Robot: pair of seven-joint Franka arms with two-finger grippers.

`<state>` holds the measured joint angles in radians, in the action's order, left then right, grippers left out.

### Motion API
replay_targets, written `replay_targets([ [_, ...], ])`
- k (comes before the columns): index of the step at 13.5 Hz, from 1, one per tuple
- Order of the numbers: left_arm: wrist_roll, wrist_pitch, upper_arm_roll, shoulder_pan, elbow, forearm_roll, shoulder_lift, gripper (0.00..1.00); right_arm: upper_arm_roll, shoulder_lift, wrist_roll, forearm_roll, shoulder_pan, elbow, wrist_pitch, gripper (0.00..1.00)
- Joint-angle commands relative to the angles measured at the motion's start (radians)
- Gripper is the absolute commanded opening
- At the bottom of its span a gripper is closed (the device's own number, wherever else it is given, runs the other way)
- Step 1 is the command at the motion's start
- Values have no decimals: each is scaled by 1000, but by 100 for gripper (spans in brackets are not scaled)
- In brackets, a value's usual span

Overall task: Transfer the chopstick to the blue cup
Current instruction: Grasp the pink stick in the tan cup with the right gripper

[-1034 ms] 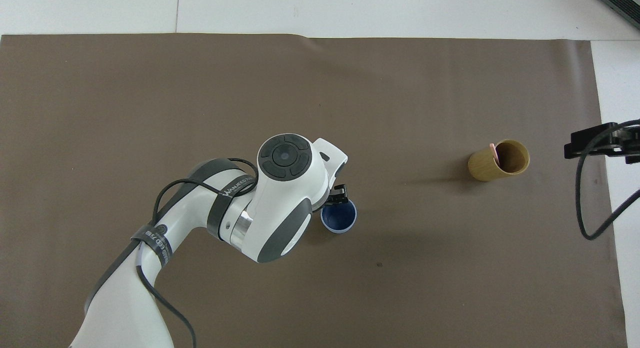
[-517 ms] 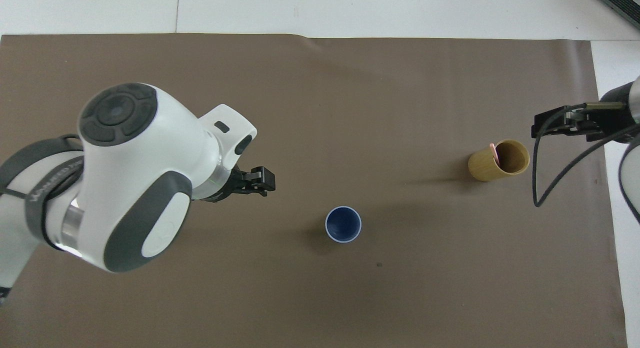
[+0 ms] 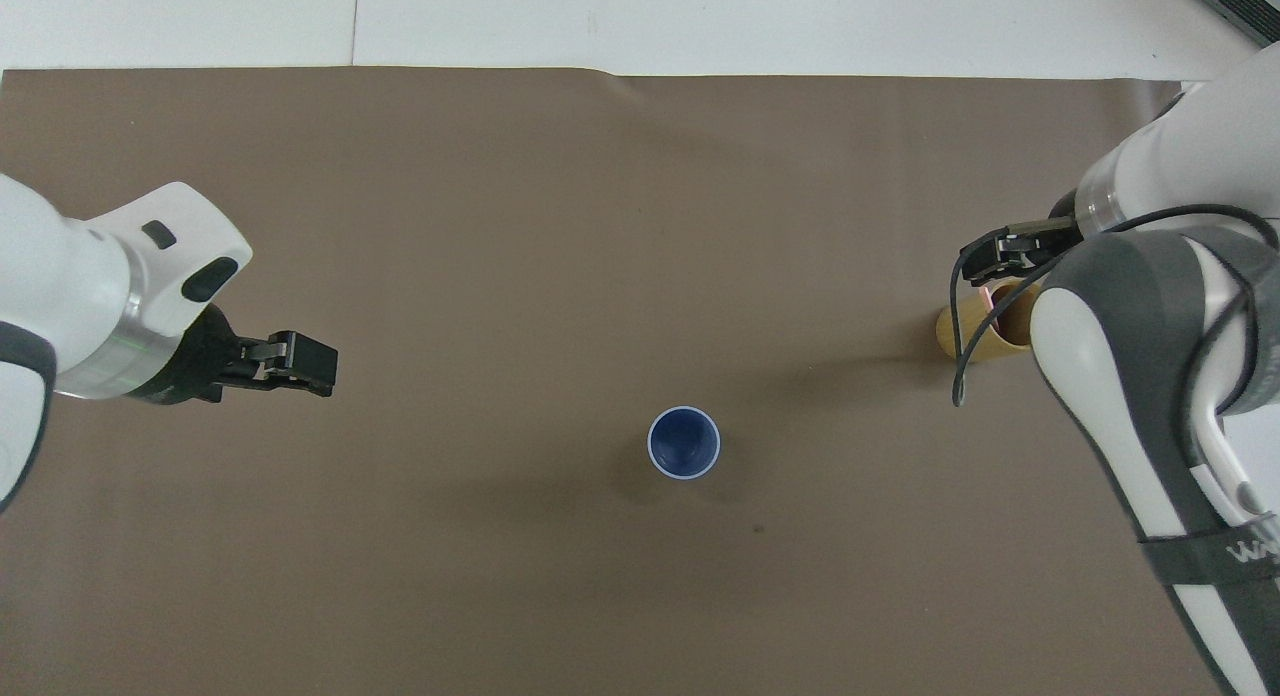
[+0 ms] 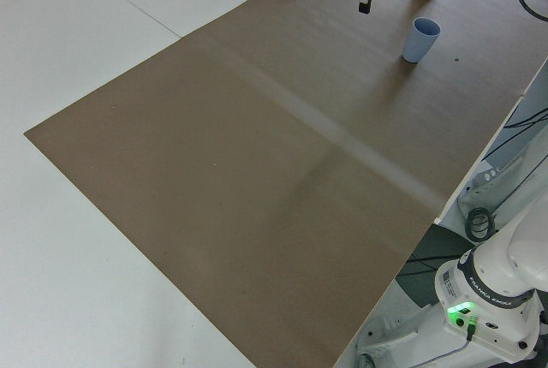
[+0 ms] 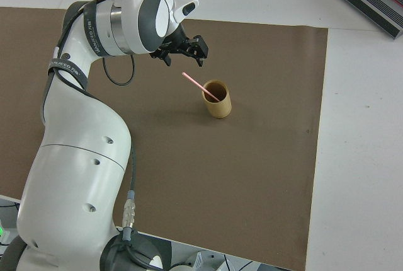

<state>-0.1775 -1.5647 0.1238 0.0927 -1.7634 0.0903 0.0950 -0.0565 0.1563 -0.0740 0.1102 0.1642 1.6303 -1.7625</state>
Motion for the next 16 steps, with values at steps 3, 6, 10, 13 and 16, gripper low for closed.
replay_targets([
  [3, 216, 109, 13, -142, 120, -55, 26, 100, 3, -47, 25, 106, 40, 175, -145, 70],
  [6, 222, 55, 13, -153, 131, -52, 18, 100, 3, -57, 63, 140, 41, 195, -161, 44],
  [10, 225, 64, 11, -169, 107, -52, 32, 100, 3, -61, 62, 143, 41, 195, -155, 0],
  [13, 224, 95, 11, -169, 116, -53, 29, 100, 3, -70, 60, 143, 35, 175, -153, 0],
  [16, 228, 235, 13, -171, 260, -55, -49, 100, 0, -168, 69, 131, 2, 174, -149, 0],
])
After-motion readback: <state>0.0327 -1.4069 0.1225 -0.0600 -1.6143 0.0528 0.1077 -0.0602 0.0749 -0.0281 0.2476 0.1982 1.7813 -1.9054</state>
